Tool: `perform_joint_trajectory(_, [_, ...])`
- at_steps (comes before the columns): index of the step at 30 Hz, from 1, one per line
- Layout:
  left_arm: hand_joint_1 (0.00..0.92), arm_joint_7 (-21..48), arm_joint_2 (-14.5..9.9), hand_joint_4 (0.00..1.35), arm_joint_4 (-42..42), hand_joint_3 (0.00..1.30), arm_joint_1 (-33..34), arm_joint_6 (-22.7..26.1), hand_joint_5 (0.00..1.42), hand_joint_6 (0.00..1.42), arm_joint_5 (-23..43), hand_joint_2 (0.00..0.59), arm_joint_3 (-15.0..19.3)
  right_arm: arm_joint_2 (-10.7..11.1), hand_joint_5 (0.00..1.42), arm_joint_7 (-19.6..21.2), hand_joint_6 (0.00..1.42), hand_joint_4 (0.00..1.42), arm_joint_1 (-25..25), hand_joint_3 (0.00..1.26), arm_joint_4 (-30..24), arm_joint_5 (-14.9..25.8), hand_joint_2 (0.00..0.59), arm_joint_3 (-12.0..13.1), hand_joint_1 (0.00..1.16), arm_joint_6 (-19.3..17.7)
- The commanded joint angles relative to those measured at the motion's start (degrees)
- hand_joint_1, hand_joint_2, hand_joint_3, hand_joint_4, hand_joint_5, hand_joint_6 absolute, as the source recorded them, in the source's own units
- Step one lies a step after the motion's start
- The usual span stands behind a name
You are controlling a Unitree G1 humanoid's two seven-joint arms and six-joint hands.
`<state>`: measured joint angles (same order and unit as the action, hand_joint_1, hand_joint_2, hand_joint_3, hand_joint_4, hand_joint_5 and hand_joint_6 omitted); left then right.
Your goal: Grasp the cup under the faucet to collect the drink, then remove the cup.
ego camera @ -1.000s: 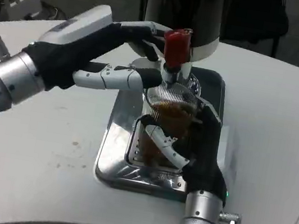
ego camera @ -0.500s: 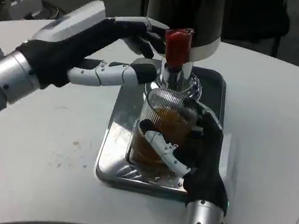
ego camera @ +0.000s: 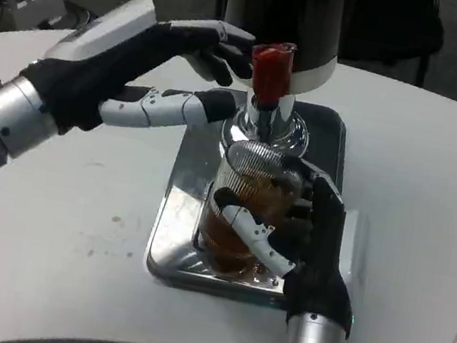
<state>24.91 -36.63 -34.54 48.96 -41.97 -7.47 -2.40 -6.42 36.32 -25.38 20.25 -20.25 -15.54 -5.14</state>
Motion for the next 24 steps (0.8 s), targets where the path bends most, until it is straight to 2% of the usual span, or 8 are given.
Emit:
perform_joint_trajectory(1, [0.0, -0.4, -0.41, 0.37, -0.54, 0.33, -0.47, -0.95, 0.42, 0.41, 0.73, 0.11, 1.29, -1.93, 0.8, -0.49, 0.77, 0.71, 1.48, 0.63, -4.42, -1.3, 0.228, 0.07, 0.73, -1.01])
perform_joint_trajectory(13, [0.0, -0.23, -0.75, 0.38, 0.66, 0.34, -1.15, -1.18, 0.44, 0.43, 2.54, 0.115, 3.96, -0.77, 0.87, -4.42, 0.85, 0.75, 7.71, 0.68, -12.0, -3.1, 0.213, -0.26, 0.76, 0.2])
perform_joint_trajectory(24, [0.0, 0.37, -1.87, 0.39, 3.03, 0.35, -3.78, -0.57, 0.44, 0.43, 4.74, 0.112, 6.47, -0.38, 0.9, -6.49, 0.88, 0.77, 11.31, 0.69, -16.98, -3.8, 0.212, -0.59, 0.77, 1.13])
